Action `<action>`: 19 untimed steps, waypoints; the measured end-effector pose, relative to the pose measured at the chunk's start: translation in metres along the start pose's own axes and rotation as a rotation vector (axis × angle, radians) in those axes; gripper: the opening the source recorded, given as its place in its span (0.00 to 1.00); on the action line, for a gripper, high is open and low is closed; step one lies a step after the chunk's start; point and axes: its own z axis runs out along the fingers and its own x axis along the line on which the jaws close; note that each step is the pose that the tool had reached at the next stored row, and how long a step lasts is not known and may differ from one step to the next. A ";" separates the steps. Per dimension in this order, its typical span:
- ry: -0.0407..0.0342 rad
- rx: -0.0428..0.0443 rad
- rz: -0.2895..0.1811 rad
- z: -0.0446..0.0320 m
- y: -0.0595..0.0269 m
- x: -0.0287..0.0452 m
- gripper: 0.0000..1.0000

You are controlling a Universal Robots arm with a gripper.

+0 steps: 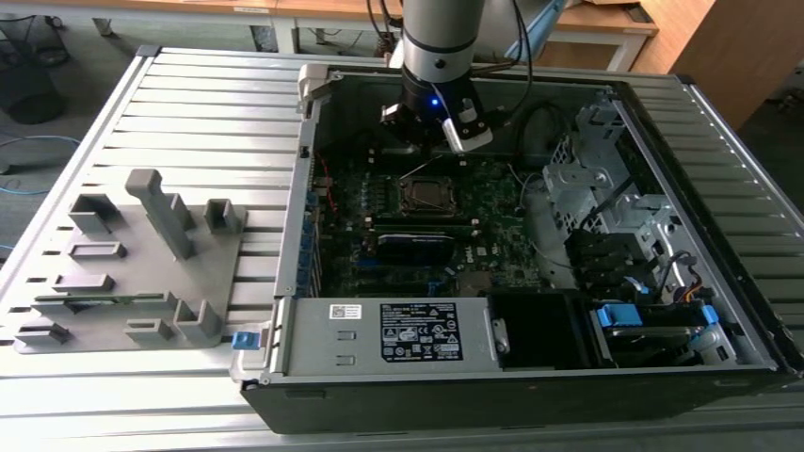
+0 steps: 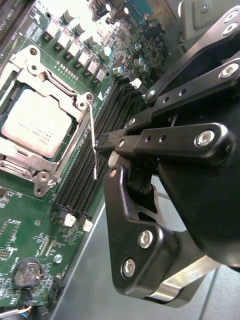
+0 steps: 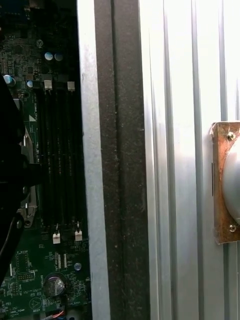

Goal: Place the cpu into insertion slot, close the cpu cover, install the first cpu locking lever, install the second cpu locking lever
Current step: 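Install the first cpu locking lever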

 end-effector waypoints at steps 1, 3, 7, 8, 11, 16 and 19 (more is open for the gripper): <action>0.0000 -0.0016 0.000 0.0001 0.0001 0.0000 0.11; 0.0001 -0.0017 0.000 0.0001 0.0001 0.0000 0.11; 0.0000 -0.0018 0.000 0.0025 -0.0005 0.0001 0.11; 0.0001 -0.0017 0.000 0.0028 -0.0006 0.0001 0.11; 0.0001 -0.0017 0.000 0.0040 -0.0009 0.0002 0.11; 0.0000 -0.0019 0.000 0.0055 -0.0012 0.0003 0.11; 0.0001 -0.0017 0.000 0.0060 -0.0013 0.0003 0.11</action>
